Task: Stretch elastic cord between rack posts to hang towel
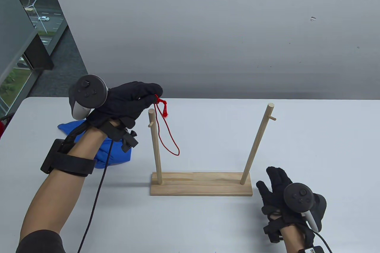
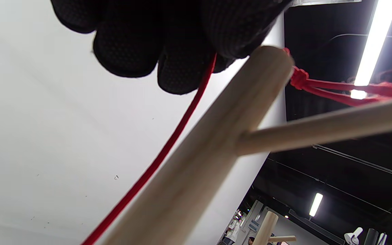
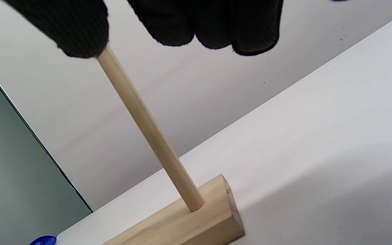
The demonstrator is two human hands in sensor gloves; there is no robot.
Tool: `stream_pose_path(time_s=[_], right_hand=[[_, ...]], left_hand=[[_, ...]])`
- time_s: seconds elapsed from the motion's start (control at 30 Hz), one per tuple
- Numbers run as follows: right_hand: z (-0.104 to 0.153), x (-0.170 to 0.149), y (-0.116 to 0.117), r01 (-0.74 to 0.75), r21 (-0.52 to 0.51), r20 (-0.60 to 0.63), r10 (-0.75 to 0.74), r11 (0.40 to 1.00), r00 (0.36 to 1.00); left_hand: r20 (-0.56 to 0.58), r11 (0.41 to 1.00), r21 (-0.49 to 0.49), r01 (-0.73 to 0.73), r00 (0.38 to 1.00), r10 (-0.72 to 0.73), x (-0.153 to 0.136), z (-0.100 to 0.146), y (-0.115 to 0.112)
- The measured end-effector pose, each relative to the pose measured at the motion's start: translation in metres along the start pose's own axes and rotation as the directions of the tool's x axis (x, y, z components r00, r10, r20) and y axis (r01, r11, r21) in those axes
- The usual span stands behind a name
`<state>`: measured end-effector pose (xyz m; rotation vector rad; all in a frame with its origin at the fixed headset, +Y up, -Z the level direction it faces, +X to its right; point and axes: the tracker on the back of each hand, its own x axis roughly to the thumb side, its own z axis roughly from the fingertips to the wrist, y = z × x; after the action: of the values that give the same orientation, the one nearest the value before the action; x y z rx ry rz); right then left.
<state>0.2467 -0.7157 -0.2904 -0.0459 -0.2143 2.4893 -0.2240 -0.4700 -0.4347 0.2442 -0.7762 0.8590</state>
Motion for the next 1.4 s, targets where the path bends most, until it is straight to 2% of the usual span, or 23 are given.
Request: stream_pose_path(time_s=[0.33, 0.53, 0.73, 0.87, 1.07, 1.17, 1.27, 1.4], right_hand=[[0.0, 0.001, 0.001, 0.0, 0.007, 0.0, 0.0, 1.0, 1.0], [0.0, 0.001, 0.002, -0.001, 0.008, -0.001, 0.001, 1.0, 1.0], [0.0, 0.001, 0.003, 0.003, 0.013, -0.002, -0.003, 1.0, 1.0], [0.001, 0.001, 0.002, 0.003, 0.01, -0.002, -0.003, 1.0, 1.0], [0.0, 0.001, 0.003, 0.004, 0.011, -0.001, -0.004, 1.0, 1.0], [0.0, 0.001, 0.003, 0.004, 0.012, 0.001, -0.004, 1.0, 1.0], [0.0, 0.001, 0.002, 0.005, 0.011, 0.003, -0.005, 1.0, 1.0], [0.0, 0.001, 0.003, 0.006, 0.012, 0.004, -0.006, 1.0, 1.0]], left_hand=[[0.053, 1.0, 0.012, -0.007, 0.999, 0.006, 0.002, 0.014, 0.002], [0.058, 0.998, 0.065, 0.017, 0.998, -0.021, 0.005, 0.02, 0.004], [0.085, 0.998, 0.029, 0.064, 0.994, -0.067, 0.014, 0.021, 0.004], [0.096, 0.996, 0.039, 0.079, 0.992, -0.082, 0.014, 0.023, 0.004], [0.074, 0.994, 0.084, 0.065, 0.995, -0.071, 0.005, 0.032, 0.003], [0.049, 0.989, 0.137, 0.053, 0.997, -0.06, -0.001, 0.037, 0.002], [0.026, 0.992, 0.126, -0.011, 1.0, 0.008, -0.007, 0.041, -0.002], [0.003, 0.994, 0.108, 0.005, 1.0, -0.006, -0.013, 0.047, -0.009]])
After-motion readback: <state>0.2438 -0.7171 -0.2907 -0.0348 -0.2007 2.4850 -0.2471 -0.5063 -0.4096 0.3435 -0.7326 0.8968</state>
